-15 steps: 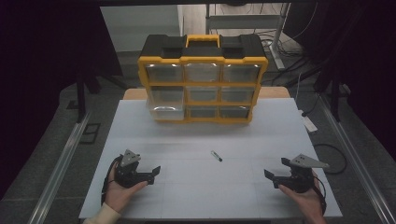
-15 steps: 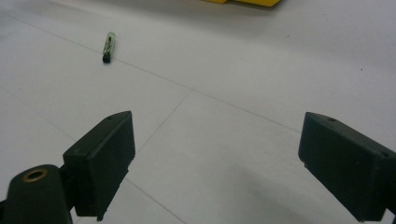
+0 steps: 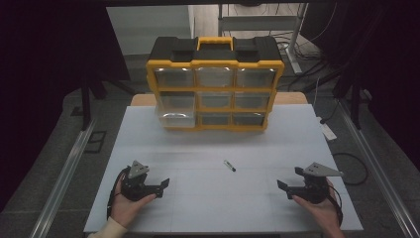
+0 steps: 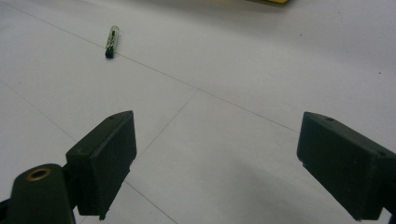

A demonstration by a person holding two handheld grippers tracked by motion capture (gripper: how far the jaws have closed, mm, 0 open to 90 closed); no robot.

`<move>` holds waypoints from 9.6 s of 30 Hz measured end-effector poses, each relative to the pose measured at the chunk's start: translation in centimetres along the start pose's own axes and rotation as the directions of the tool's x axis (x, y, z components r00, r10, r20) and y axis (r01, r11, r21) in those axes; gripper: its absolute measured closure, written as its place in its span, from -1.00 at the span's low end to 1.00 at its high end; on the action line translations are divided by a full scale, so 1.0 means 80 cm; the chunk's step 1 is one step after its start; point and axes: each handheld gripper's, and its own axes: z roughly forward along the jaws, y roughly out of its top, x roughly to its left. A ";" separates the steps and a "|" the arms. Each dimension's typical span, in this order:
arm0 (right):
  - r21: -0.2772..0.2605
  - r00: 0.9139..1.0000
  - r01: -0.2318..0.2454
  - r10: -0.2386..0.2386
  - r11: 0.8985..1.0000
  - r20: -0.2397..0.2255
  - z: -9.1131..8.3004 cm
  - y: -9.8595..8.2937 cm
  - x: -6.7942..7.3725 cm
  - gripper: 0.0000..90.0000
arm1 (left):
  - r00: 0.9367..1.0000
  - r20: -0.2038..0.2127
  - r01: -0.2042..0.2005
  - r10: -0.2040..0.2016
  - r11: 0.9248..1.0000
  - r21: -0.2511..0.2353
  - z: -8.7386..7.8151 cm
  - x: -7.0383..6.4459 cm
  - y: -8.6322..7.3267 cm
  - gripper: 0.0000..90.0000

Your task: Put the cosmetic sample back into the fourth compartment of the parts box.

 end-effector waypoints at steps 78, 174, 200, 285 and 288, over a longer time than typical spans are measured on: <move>0.020 0.999 0.005 -0.005 1.000 0.034 -0.002 -0.005 0.000 -0.71 | 0.978 0.162 -0.146 0.134 0.987 0.068 0.052 -0.067 0.077 -0.82; 0.041 0.999 0.008 -0.009 0.999 0.038 0.000 -0.007 0.000 -0.71 | 0.937 0.286 -0.234 0.201 0.968 0.086 0.136 -0.143 0.163 -0.83; 0.040 0.999 0.009 -0.010 0.999 0.036 0.000 -0.007 -0.001 -0.71 | 0.938 0.273 -0.260 0.214 0.955 0.142 0.177 -0.160 0.158 -0.83; 0.043 0.999 0.008 -0.010 0.999 0.038 0.000 -0.007 -0.001 -0.71 | 0.924 0.243 -0.331 0.296 0.936 0.118 0.179 -0.163 0.154 -0.11; 0.043 0.999 0.009 -0.011 0.999 0.040 0.000 -0.007 -0.001 -0.71 | 0.923 0.247 -0.329 0.295 0.938 0.107 0.174 -0.162 0.156 -0.11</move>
